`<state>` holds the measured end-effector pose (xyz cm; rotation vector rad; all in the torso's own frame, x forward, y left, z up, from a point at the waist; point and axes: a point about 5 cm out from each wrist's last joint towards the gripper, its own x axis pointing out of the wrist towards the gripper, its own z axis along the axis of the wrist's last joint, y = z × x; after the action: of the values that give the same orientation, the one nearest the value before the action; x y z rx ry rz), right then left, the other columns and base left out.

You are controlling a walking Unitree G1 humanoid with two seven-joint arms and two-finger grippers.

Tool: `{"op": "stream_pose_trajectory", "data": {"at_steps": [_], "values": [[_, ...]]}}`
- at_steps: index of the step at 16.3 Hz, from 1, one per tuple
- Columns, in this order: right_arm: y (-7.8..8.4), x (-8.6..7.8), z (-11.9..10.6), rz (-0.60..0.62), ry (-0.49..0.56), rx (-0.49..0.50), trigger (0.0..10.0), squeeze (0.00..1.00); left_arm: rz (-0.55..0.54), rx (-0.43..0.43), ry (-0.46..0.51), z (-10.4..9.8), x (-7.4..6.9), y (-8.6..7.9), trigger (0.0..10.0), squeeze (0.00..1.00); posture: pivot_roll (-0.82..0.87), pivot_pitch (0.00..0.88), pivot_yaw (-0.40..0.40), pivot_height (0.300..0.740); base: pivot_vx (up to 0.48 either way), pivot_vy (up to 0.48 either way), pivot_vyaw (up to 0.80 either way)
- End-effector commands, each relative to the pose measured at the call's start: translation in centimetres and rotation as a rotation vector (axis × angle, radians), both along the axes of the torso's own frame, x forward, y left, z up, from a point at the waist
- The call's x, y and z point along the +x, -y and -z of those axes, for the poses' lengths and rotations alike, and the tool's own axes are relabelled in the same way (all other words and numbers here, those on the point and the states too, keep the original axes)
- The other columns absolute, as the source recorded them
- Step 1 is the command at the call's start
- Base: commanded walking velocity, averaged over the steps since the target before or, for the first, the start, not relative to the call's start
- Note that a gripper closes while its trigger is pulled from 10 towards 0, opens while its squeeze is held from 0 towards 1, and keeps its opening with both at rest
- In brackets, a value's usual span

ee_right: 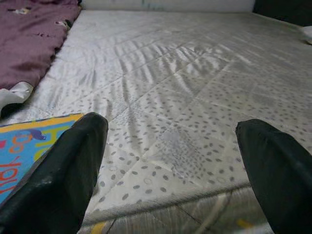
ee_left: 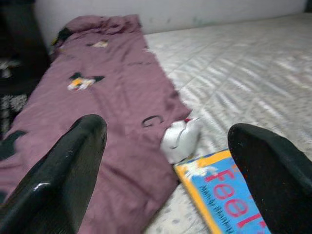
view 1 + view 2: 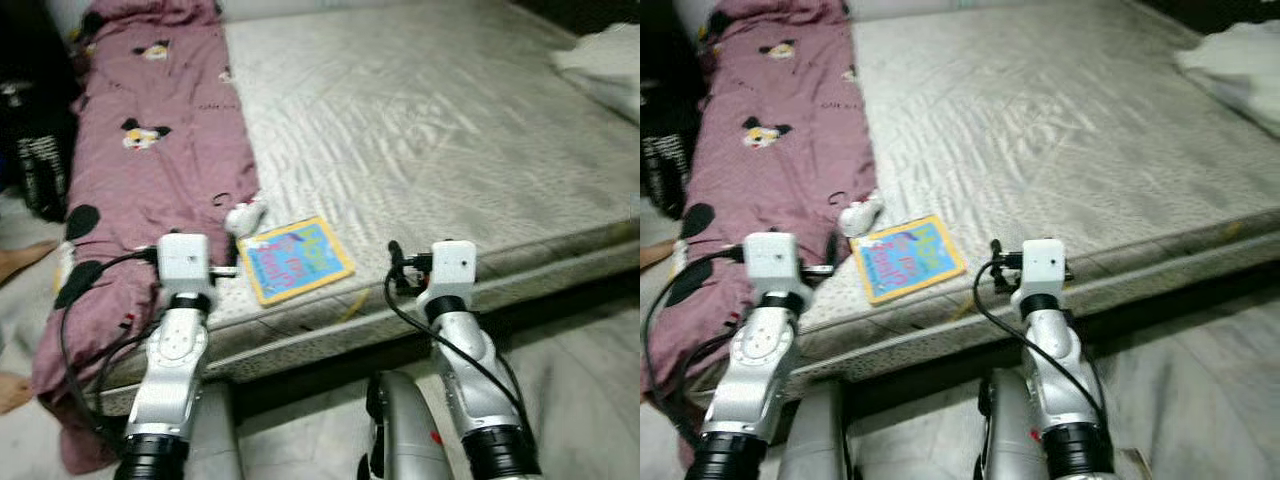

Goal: Clean up the room

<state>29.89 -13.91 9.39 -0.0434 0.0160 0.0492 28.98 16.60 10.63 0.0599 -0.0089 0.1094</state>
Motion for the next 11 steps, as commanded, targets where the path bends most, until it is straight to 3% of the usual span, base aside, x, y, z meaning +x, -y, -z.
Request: {"op": "stream_pose_trajectory", "data": {"at_steps": [1,2,6,7,8,11], "values": [[-0.4,-0.1,0.0,-0.016,0.001,0.02,10.0,0.0,-0.006,-0.012,-0.028,0.3,0.1,-0.3,10.0,0.0,0.04,0.07,0.014,0.53,0.0,0.0,0.0],[-0.3,-0.2,-0.2,-0.022,0.008,0.017,10.0,0.0,0.081,-0.073,0.012,0.1,0.1,0.1,10.0,0.0,0.03,0.073,0.011,0.515,0.0,0.0,0.0],[1.7,-0.7,-0.6,0.014,0.009,-0.046,10.0,0.0,-0.032,-0.161,-0.036,1.1,1.6,0.2,10.0,0.0,-0.02,0.082,0.005,0.495,0.0,0.0,0.0],[2.2,-0.9,-0.6,0.022,0.007,-0.052,10.0,0.0,-0.02,-0.224,-0.049,1.4,1.8,0.7,10.0,0.0,-0.04,0.089,0.002,0.495,0.0,0.0,0.0],[2.9,-1.1,-0.7,0.028,0.006,-0.063,10.0,0.0,0.038,-0.345,-0.065,1.6,2.0,1.5,10.0,0.0,-0.06,0.096,-0.001,0.495,0.0,0.0,0.0],[4.0,-2.2,-1.0,0.028,0.009,-0.079,10.0,0.0,0.035,-0.418,-0.119,2.6,2.4,2.5,10.0,0.0,-0.09,0.113,-0.016,0.48,0.0,0.0,0.0]]}}
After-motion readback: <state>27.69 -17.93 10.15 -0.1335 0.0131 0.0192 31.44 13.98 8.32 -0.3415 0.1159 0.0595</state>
